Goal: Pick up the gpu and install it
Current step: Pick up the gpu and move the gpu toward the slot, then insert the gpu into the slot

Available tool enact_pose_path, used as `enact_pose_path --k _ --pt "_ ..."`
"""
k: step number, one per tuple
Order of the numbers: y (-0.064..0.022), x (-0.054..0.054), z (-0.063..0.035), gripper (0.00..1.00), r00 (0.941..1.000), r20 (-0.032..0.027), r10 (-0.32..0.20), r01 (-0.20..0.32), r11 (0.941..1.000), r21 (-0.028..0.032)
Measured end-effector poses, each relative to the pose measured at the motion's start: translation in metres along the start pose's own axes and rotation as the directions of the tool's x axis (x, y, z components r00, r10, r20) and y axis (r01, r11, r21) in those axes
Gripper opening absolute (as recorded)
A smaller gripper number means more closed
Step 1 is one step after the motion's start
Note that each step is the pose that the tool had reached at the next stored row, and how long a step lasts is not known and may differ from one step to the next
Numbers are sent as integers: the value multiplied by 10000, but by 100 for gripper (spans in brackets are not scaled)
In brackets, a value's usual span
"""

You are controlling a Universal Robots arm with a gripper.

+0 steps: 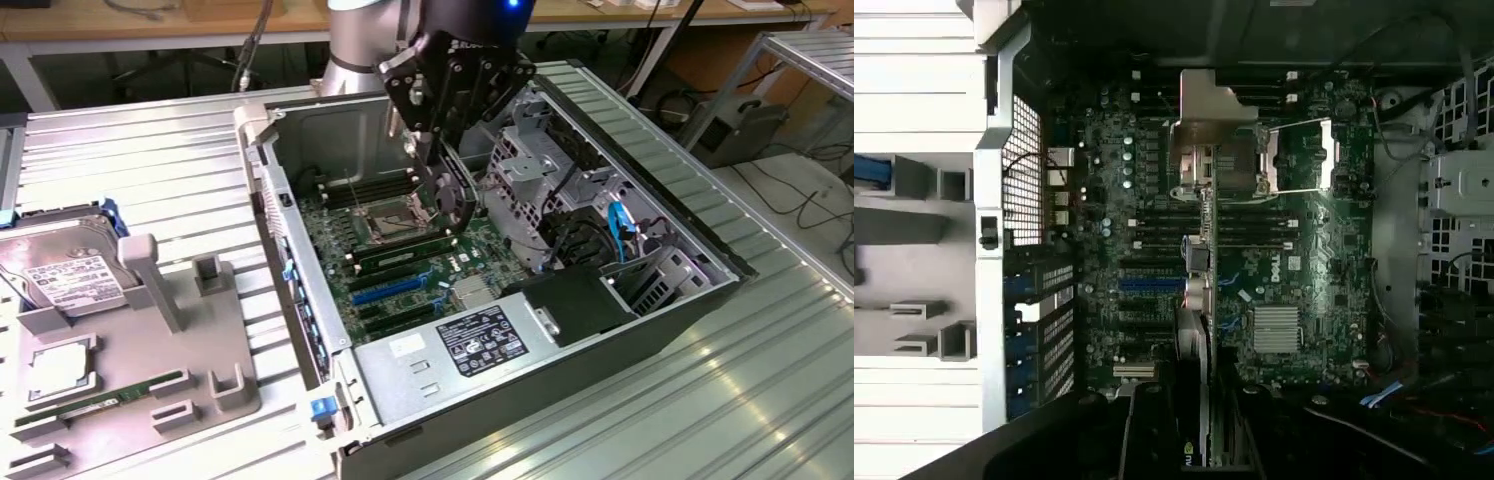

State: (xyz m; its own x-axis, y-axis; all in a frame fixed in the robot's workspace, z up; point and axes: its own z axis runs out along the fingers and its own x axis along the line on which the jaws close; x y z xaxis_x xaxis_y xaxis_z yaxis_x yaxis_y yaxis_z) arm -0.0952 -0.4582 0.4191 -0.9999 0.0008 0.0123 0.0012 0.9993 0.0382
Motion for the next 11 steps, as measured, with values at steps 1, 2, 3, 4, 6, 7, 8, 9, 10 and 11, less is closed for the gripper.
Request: enact_pose_path --k 1,2,3,4,6,7,8,9,10,11 --pt "52 -124 50 26 10000 -11 2 -2 10000 2" --pt "71 -265 130 26 10000 -27 3 -3 10000 1" --pt "71 -266 130 26 10000 -27 3 -3 10000 0" --pt "71 -266 130 26 10000 -27 6 -6 10000 1" --pt "72 -266 130 26 10000 -27 8 -8 10000 0" --pt "72 -266 130 26 10000 -27 8 -8 10000 0" --pt "71 -266 130 26 10000 -27 8 -8 10000 0" --pt "71 -266 130 26 10000 -26 8 -8 10000 0" --pt "71 -266 130 26 10000 -26 9 -9 10000 0" --pt "72 -266 130 26 10000 -26 9 -9 10000 0"
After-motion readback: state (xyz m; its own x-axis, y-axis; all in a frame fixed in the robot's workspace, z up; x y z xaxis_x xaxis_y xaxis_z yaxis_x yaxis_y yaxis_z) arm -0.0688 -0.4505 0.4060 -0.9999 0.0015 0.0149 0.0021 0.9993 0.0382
